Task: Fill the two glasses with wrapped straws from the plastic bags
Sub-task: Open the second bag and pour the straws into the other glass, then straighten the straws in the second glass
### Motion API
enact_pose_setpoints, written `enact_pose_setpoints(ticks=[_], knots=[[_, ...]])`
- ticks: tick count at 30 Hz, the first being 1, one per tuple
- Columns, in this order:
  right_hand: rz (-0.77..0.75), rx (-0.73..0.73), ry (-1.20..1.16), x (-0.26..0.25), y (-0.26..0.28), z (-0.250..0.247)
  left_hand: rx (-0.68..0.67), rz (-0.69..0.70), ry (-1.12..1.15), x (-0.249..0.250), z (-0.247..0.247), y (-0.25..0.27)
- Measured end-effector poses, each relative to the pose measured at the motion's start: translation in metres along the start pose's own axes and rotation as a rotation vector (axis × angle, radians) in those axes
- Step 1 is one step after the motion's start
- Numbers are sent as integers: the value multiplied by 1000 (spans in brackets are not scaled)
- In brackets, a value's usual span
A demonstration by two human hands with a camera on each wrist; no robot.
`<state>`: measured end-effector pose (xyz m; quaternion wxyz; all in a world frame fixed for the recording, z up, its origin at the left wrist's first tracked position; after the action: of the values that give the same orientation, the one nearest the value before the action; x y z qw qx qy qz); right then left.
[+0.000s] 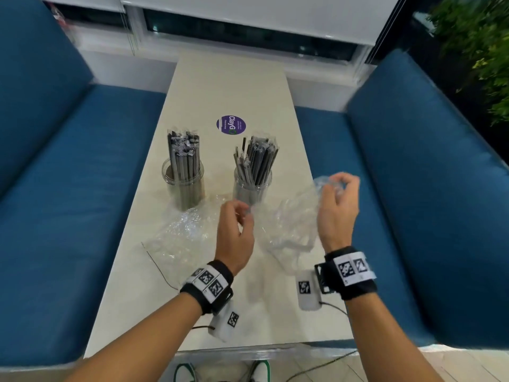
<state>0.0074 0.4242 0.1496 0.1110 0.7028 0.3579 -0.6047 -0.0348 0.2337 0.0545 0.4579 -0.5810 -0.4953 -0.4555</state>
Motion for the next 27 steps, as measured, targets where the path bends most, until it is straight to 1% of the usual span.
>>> enact_pose_setpoints(ticks=[2, 3, 4, 5, 6, 7, 9, 10, 11, 12, 13, 14, 15, 17, 18, 20, 21, 22, 23, 24, 25, 27], knots=[[212, -135, -60, 32, 22, 10, -146, -118, 128, -1, 6, 13], [332, -231, -154, 45, 33, 16, -206, -182, 161, -3, 10, 19], [441, -337, -257, 53, 44, 22, -240, -226, 164, -6, 13, 23], [509, -443, -334, 61, 54, 26, -243, -251, 134, -10, 16, 26], [520, -548, -326, 68, 62, 27, -214, -268, 90, -15, 18, 27], [480, -653, -233, 71, 68, 26, -178, -296, 64, -21, 18, 27], [286, -852, 103, 76, 80, 18, -89, -420, 109, -30, 16, 25], [175, -923, 264, 77, 85, 15, -54, -518, 193, -34, 14, 22], [74, -966, 375, 79, 90, 13, -35, -617, 307, -37, 13, 21], [-7, -965, 418, 81, 94, 13, -34, -698, 417, -37, 13, 21], [-69, -914, 417, 84, 95, 14, -50, -755, 481, -35, 14, 22], [-119, -824, 388, 88, 96, 15, -74, -779, 495, -33, 15, 23], [-151, -724, 365, 91, 96, 16, -97, -771, 478, -31, 17, 25], [-150, -561, 361, 98, 99, 17, -161, -713, 410, -28, 19, 30], [-136, -506, 364, 103, 101, 17, -216, -658, 320, -26, 20, 33], [-103, -458, 376, 108, 108, 16, -342, -482, -44, -30, 19, 40], [-76, -468, 381, 112, 112, 18, -384, -376, -238, -34, 19, 44], [-32, -495, 387, 117, 116, 19, -385, -270, -382, -37, 18, 49], [26, -525, 381, 121, 120, 21, -361, -188, -469, -41, 17, 52], [76, -562, 379, 127, 124, 23, -337, -142, -509, -46, 15, 56], [92, -598, 377, 132, 128, 26, -329, -123, -530, -53, 14, 58], [85, -698, 396, 139, 134, 29, -369, -123, -580, -64, 13, 61]])
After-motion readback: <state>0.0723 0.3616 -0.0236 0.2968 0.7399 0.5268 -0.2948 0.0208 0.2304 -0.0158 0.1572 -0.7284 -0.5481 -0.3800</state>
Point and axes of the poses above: each hand's wrist, its own y-axis away from the middle knuckle, its own z-axis out of the palm, x = y × z, the point moved 3 cm from there along -y, towards the middle knuckle, and after that the axes turned 3 degrees about -z, right-handed, at the moved point
